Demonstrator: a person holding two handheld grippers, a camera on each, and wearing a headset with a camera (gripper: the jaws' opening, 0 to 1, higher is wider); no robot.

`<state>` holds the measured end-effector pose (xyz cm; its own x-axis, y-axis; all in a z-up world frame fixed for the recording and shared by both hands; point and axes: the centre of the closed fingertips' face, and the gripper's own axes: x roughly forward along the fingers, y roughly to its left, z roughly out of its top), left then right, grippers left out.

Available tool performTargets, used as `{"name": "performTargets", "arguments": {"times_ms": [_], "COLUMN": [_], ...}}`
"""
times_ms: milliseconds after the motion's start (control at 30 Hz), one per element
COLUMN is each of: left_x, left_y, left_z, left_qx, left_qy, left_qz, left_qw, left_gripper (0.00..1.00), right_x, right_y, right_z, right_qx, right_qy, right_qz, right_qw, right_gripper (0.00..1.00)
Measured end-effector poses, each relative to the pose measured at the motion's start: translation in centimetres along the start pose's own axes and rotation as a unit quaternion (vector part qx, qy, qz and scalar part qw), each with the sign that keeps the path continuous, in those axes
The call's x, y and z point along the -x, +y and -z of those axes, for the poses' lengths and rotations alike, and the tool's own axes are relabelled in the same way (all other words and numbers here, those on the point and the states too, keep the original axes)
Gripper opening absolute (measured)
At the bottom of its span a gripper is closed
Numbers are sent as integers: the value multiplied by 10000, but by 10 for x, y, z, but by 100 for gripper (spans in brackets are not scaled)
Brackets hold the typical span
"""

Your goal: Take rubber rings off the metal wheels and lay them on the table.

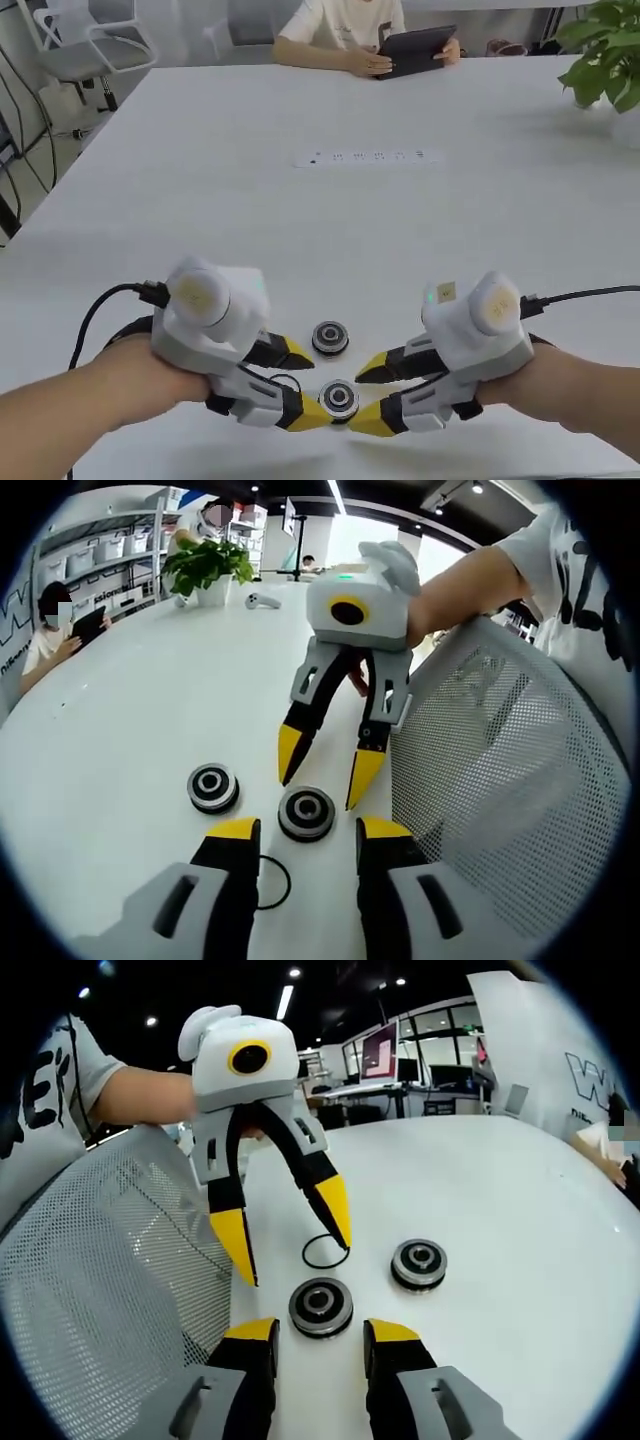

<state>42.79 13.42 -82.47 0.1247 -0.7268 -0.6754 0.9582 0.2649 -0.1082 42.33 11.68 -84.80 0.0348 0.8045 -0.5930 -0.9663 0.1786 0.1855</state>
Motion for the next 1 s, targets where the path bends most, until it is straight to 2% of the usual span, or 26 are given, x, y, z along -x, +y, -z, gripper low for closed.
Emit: {"name": "performTargets", "arguments": {"times_ms": [367, 833, 900, 1000], "left_x": [-12, -19, -20, -21], "left_y": [-4, -3, -2, -4], "left_z": [-1, -2, -2, -2], "left_qx": [43, 47, 17, -195], "left_qy": [60, 57, 53, 98], "left_qz": [115, 76, 49, 16], "left_qw": [9999, 9999, 10000, 9998], "left_gripper": [28, 18, 16, 13], "right_x": [0, -1, -1, -1], "right_y": [1, 0, 0, 0], "right_z": [1, 4, 4, 4], "right_qx": [-50, -72, -72, -82], "right_qy": [-24, -11, -11, -22], "right_qz": [-8, -3, 0, 11], "right_qw": [10000, 10000, 10000, 10000], "right_gripper": [32, 31, 31, 31]}}
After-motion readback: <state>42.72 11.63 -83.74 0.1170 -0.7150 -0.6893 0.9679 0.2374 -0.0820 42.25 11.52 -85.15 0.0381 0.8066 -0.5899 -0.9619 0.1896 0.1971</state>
